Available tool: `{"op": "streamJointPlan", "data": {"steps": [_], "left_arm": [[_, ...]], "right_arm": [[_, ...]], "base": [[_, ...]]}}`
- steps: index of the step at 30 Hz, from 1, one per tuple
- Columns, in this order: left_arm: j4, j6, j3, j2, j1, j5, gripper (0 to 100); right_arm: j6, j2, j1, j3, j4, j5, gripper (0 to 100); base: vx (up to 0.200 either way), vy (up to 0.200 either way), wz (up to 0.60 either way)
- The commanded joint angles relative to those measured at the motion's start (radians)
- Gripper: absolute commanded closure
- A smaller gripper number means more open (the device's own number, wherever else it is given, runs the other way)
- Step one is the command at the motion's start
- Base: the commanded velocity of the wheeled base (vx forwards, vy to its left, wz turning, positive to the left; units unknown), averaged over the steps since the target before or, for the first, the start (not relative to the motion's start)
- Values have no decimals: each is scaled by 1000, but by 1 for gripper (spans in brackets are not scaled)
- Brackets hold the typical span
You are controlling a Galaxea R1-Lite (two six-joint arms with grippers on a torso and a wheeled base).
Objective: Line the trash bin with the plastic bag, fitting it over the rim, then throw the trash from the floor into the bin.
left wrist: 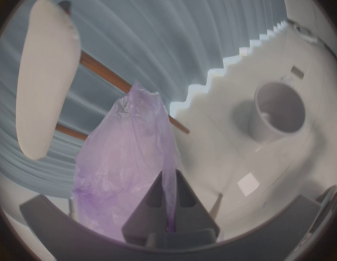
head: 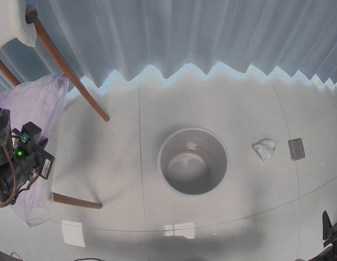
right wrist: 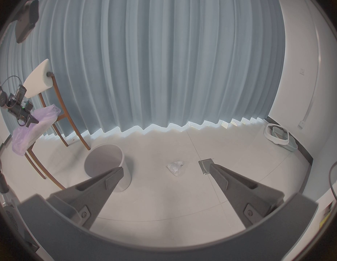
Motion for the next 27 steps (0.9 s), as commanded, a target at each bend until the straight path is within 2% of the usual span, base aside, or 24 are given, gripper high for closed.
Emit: {"op": "streamJointPlan", "data": {"steps": [1, 6, 9, 14, 15, 20, 21, 22, 27], "left_arm": [[-5, -64, 45, -126, -2, -73, 100], [1, -138, 52, -165, -4, -150, 100], [-2, -314, 51, -168, -10, -269, 100], [-5, -406, 45, -201, 2, -395, 100], [-4, -414, 46, -206, 1, -403, 100], [-5, -578, 54, -247, -65, -496, 100], [-5, -578, 54, -247, -65, -496, 100], [-5, -630, 54, -266, -70, -516, 100], [2, -713, 62, -326, -75, -578, 100]], "right_arm": [[0, -15, 0, 18, 0, 0, 0], [0, -15, 0, 18, 0, 0, 0], [0, -15, 0, 18, 0, 0, 0], [0, -15, 0, 18, 0, 0, 0], [0, -15, 0, 18, 0, 0, 0], [-2, -15, 0, 18, 0, 0, 0], [-2, -15, 0, 18, 0, 0, 0], [-2, -15, 0, 18, 0, 0, 0], [-2, -15, 0, 18, 0, 0, 0]], "base": [[0, 0, 0], [0, 0, 0], [0, 0, 0], [0, 0, 0], [0, 0, 0], [0, 0, 0], [0, 0, 0], [0, 0, 0], [0, 0, 0]]}}
